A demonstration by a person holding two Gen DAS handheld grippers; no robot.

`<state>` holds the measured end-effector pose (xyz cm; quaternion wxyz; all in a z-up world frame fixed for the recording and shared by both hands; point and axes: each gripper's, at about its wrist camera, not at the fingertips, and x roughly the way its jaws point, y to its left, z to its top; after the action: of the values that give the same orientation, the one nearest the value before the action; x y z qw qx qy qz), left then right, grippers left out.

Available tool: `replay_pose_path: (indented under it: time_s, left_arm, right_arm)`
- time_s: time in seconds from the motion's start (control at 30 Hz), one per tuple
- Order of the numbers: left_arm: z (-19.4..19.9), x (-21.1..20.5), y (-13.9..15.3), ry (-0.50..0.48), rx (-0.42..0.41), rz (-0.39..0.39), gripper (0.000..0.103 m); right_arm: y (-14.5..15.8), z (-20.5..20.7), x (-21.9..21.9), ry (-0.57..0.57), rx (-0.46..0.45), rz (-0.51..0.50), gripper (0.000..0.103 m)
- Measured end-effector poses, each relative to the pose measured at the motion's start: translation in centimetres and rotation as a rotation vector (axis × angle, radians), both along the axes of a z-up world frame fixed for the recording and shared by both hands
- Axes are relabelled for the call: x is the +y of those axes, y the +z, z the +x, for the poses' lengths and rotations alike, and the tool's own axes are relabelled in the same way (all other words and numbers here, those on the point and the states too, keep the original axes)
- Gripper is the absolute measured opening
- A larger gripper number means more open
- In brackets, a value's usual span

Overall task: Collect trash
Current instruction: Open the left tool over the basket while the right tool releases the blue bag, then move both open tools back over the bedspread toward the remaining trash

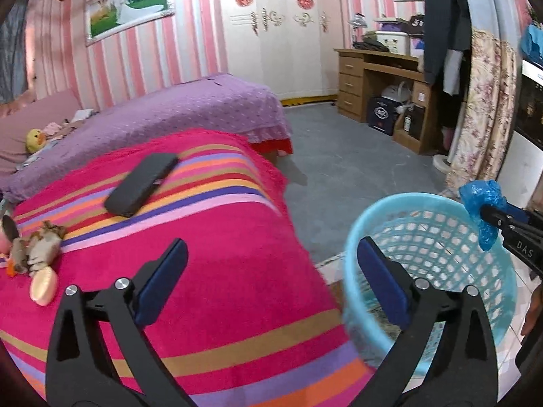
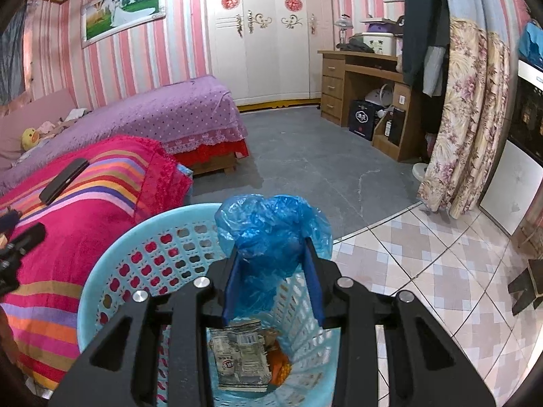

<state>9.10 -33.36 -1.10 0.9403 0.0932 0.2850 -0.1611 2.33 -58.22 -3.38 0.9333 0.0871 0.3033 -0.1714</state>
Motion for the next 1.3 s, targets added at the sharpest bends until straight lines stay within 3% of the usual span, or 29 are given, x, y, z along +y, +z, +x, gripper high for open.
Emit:
replay_pose_path:
  time_s: [0.07,0.13,0.17,0.43,0.57,0.83,1.3]
  left_arm:
    - [0.1,1.4,0.3,0.011,0.001,-0.004,0.097]
    - [0.2,2.8,0.5,0.025,0.0,-0.003,0.097]
    - [0.2,3.3,0.7,0.03,-0.003,-0.001,0.097]
    - [-0.7,9.6,1.8,0.083,-0.041,0.005,0.097]
    - [-0.9,12.0,1.9,0.11,-0.037,-0.002,0.097]
    - [-0.2,17.3,4.0,0.138,-0.064,0.005,0.097]
    - [1.8,26.3,2.8,0.242,-0.018,-0.065,0.097]
  right_arm:
    - [-0.1,0.3,0.5,0.009,0.008,-0.004,0.039]
    - [-0.3,0.6,1.1,0.003,0.018,-0.009,0.069]
    - [-0.3,0.7,1.3,0.001,0.019,-0.004,0.074]
    - [1.2,1.8,5.4,0.004,-0.013,-0.009,0.094]
    - [2.2,3.0,8.9,0.051,-0.029,-0.068,0.097]
    - [2.4,5.5,14.3,0.123,-0.031,-0.048,0.098]
    - [3.4,7.4,22.2,0.19,-0.068,-0.059,0.098]
